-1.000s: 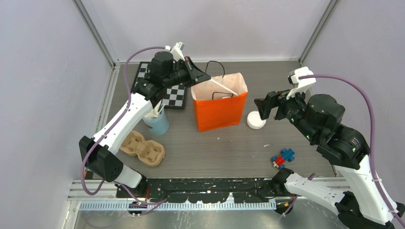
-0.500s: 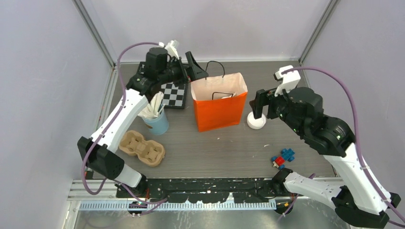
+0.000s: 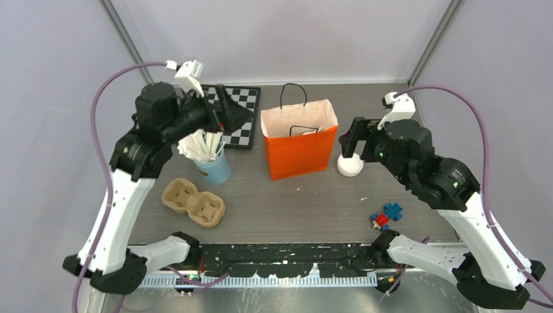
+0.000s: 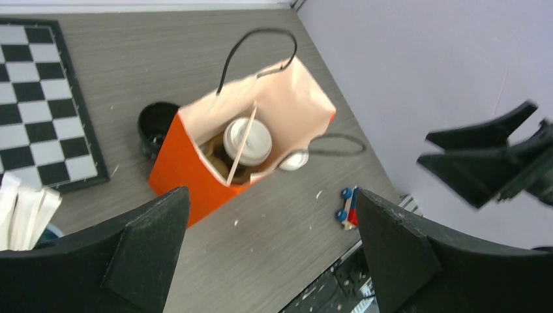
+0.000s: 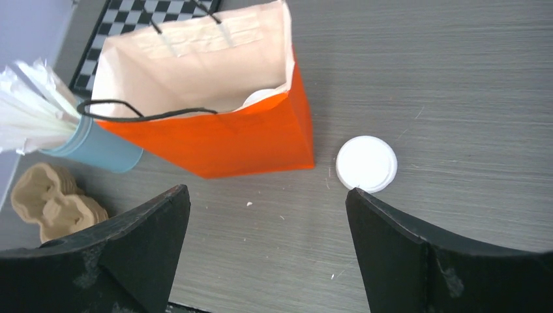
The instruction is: Pack the takeout coffee
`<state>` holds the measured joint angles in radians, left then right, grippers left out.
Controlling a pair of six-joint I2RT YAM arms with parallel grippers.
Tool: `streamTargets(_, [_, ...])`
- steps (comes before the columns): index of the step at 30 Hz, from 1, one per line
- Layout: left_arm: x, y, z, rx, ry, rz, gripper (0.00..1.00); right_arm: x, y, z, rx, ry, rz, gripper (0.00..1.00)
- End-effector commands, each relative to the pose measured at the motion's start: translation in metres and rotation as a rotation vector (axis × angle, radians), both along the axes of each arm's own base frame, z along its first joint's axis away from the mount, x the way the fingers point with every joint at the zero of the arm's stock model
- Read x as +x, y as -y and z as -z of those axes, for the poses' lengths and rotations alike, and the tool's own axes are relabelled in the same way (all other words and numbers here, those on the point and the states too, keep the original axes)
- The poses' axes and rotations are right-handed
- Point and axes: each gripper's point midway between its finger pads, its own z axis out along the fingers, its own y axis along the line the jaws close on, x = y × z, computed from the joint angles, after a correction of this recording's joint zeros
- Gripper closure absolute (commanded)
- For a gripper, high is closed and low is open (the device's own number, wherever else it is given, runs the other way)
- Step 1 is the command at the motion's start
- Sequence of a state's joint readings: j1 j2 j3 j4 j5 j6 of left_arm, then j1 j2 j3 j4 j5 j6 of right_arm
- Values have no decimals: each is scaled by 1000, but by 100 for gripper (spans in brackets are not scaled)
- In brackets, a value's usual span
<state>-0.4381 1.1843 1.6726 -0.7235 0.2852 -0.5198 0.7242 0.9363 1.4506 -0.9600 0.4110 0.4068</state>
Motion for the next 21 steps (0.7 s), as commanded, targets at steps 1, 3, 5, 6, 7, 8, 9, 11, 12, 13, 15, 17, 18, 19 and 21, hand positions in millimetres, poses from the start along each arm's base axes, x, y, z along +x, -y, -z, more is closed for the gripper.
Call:
streamTargets(1, [-25,-22,18,34,16,-45,0,4,23,-35,116,123,146,6])
streamTargets(3, [-35,-30,20,14,13,-75,0,2,29,-45,113,157,149,6])
streamTargets(5, [-44,-34,25,-7,3,-84,0,-1,32,-48,108,172,145,6])
streamTargets(6, [-49,-36,24,-18,5,-84,0,-2,34,-48,108,174,147,5])
streamTargets(7, [-53,-38,23,-26,12,-82,0,-2,34,-47,111,173,148,5])
streamTargets(8, [-57,-39,22,-30,17,-80,0,-3,35,-47,115,170,152,5])
streamTargets(9, [-60,-40,21,-32,25,-79,0,-4,36,-47,124,170,157,5])
streamTargets(11, [-65,-42,15,-35,48,-72,0,-6,33,-52,155,174,149,5])
streamTargets(12, [-67,-43,12,-35,60,-69,0,-6,31,-54,166,173,141,5])
streamTargets(13, [-69,-43,10,-36,67,-68,0,-6,31,-55,178,170,145,5])
streamTargets(15, [-71,-44,7,-32,77,-63,0,-7,34,-53,194,162,170,5])
streamTargets(17, [-73,-45,6,-25,78,-62,0,-7,35,-51,205,159,182,5])
streamTargets(18, [-74,-46,5,-23,79,-61,0,-7,34,-50,210,159,181,5])
streamTargets(19, [-74,-46,4,-24,80,-62,0,-7,33,-49,213,156,179,5])
streamTargets(21, [-75,-46,5,-24,81,-61,0,-6,31,-47,214,148,176,5])
